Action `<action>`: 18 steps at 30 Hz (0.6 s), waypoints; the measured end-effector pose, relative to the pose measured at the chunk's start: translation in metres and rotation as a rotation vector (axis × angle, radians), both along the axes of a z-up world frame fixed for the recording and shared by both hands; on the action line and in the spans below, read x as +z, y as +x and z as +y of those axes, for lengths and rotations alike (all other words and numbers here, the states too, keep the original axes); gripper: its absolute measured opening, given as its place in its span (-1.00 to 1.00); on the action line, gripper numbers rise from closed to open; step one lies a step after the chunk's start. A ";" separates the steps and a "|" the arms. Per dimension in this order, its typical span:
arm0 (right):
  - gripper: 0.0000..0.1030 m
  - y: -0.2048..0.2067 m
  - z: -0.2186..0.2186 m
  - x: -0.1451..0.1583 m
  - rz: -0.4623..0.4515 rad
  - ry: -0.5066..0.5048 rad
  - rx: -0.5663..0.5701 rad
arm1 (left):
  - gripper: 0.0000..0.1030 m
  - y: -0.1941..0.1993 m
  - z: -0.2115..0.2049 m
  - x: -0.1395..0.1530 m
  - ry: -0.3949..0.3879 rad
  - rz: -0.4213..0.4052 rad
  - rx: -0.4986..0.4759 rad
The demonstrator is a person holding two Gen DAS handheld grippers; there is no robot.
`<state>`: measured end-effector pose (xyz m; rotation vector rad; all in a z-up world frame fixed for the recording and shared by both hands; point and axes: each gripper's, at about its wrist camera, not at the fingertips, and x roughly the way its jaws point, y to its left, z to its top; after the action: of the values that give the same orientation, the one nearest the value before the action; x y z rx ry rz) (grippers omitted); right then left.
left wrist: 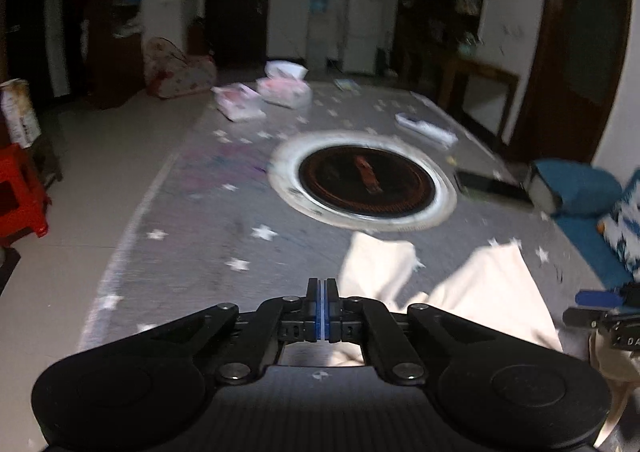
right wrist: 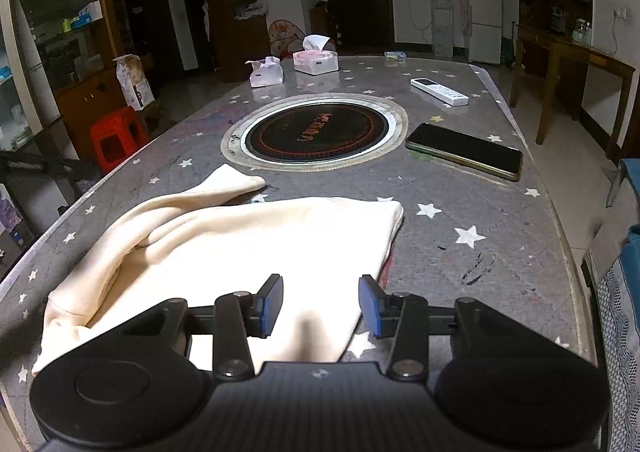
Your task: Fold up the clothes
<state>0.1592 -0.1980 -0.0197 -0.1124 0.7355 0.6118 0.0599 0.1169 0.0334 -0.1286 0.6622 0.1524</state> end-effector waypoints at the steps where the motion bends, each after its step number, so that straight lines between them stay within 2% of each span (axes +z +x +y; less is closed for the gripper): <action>1: -0.10 -0.001 0.000 0.001 -0.002 0.000 0.000 | -0.98 -0.008 0.006 0.003 0.005 -0.008 0.020; 6: -0.09 -0.005 0.000 0.004 -0.012 -0.002 0.000 | -0.98 -0.044 0.034 0.008 0.061 -0.014 0.133; 10: -0.06 -0.004 0.003 0.005 -0.014 -0.002 -0.001 | -0.97 -0.055 0.051 0.001 0.050 0.031 0.170; 15: -0.05 -0.001 0.010 0.001 -0.007 -0.005 0.001 | -0.89 -0.038 0.031 -0.011 -0.018 0.065 0.076; 16: -0.04 -0.001 0.012 0.001 -0.005 -0.006 0.004 | -0.83 -0.031 0.024 -0.013 -0.020 0.070 0.056; 18: -0.04 0.001 0.014 -0.001 -0.002 -0.012 0.009 | -0.55 -0.015 0.009 -0.016 -0.016 0.077 0.017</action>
<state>0.1598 -0.1839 -0.0206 -0.1270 0.7366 0.6158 0.0454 0.1256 0.0171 -0.1440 0.7392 0.1694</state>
